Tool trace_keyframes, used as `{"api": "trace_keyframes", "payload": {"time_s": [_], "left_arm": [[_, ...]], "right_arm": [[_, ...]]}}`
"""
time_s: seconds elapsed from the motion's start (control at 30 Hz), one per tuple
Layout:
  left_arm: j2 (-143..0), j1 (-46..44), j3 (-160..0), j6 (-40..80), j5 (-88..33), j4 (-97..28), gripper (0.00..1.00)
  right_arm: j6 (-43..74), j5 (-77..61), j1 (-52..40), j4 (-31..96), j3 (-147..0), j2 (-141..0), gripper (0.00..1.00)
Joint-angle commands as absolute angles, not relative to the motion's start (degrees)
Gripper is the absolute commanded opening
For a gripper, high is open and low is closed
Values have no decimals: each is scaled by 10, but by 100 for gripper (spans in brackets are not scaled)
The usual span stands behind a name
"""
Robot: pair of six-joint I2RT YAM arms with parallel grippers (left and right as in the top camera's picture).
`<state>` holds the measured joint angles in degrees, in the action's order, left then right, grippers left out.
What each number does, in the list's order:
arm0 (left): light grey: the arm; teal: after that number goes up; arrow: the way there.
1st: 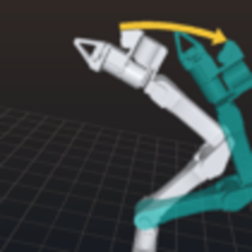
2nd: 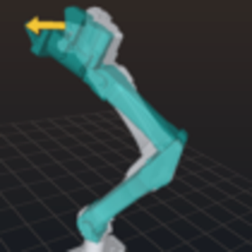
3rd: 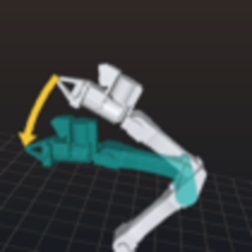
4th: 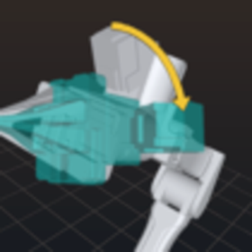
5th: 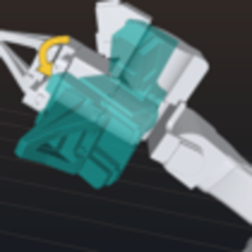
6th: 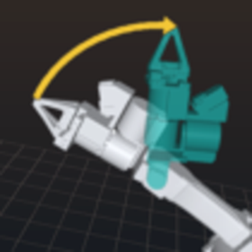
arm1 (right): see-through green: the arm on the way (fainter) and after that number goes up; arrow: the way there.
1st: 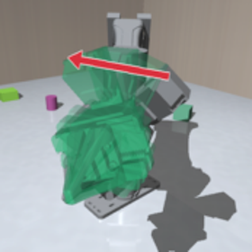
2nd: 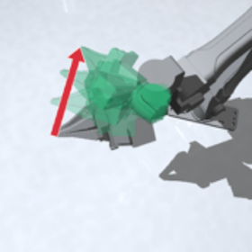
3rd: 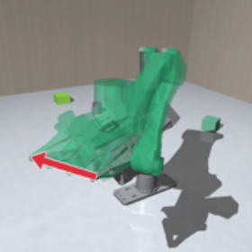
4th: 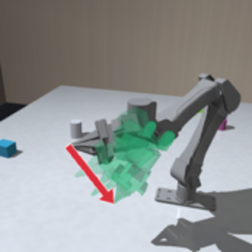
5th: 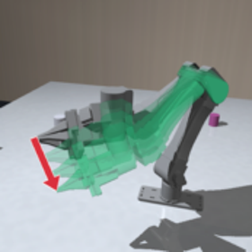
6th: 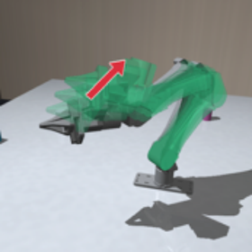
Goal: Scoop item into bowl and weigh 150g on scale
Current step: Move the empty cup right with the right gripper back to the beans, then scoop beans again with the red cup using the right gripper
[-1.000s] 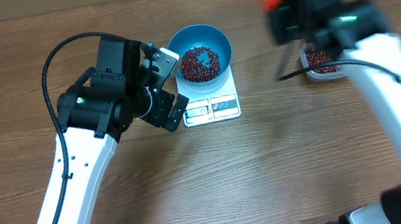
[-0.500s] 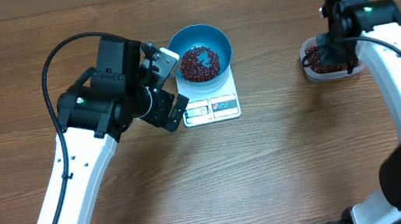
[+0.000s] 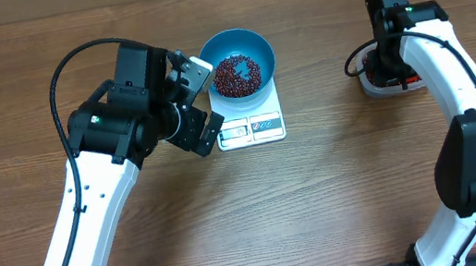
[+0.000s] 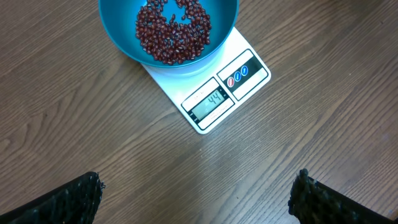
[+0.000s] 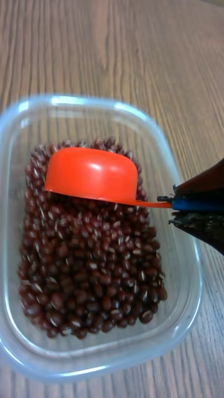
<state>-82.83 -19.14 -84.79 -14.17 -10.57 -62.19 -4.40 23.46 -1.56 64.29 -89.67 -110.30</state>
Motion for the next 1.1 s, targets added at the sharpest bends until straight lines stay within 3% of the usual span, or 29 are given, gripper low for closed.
{"api": "trace_keyframes", "payload": {"time_s": [0.0,0.67,1.07], "left_arm": [[-824,-195,-856,-157,-114,-622,100],[-824,-195,-856,-157,-114,-622,100],[-824,-195,-856,-157,-114,-622,100]], "right_arm": [[-63,196,-14,643,-896,-1127,4],[-80,-117,88,616,-896,-1117,4],[-97,-192,125,616,-896,-1093,4]]}}
